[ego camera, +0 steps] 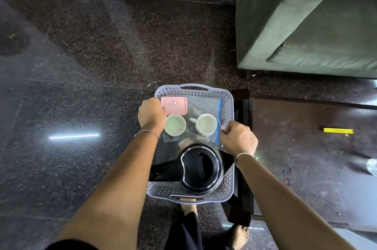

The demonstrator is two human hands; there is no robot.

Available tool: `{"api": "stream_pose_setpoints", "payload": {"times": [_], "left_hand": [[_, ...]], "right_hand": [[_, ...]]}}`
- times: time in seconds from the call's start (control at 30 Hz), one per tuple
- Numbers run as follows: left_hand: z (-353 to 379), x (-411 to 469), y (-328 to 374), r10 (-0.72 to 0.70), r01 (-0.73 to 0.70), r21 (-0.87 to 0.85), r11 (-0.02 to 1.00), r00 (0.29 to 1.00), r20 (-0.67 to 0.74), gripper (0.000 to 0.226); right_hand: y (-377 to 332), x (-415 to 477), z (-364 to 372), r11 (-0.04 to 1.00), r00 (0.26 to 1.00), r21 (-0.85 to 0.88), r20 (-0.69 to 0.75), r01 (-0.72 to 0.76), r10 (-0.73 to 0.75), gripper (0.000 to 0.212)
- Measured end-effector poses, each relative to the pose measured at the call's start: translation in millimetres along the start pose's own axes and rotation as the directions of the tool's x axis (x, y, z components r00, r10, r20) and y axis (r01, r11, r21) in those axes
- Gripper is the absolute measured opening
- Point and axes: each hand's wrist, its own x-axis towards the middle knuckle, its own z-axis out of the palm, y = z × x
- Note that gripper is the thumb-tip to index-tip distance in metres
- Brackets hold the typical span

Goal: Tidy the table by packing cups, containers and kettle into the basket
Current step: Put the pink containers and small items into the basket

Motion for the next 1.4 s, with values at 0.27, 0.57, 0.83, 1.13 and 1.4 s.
{"api": "stream_pose_setpoints", "payload": {"times": [0.27, 0.57, 0.83, 1.13, 1.4], "left_hand": [[-1.0, 2.7, -3.2, 0.033, -0.034, -0.020, 0.999, 0.998, -0.054, 0.018], [-4.6, -4.5, -2.6, 0.014, -0.021, -0.098, 0.995, 0.997, -0.071, 0.019], [-43.8, -30.1, 45.4, 0.020, -0.050, -0.296, 0.954, 0.994, -0.103, 0.014], [-69.6, -131.2, 164.3, 0.244, -0.285, -0.398, 0.872, 0.958, -0.152, 0.013], [-3.5, -281.9, 278.8, 0.309, -0.284, -0.503, 0.816, 0.951, -0.036, 0.014]], "right_hand": [[5.2, 2.3, 8.0, 0.986, 0.993, -0.123, 0.039, 0.114, -0.110, 0.018], [11.7, -1.7, 12.1, 0.975, 0.987, -0.157, 0.003, 0.160, -0.162, 0.028], [31.5, -24.2, -27.8, 0.990, 0.980, -0.010, -0.137, 0.141, -0.141, 0.026], [102.3, -54.7, -108.5, 0.989, 0.959, 0.122, -0.277, 0.086, -0.050, 0.031], [256.4, -96.5, -171.3, 0.973, 0.948, 0.230, -0.310, 0.006, 0.068, 0.033]]}}
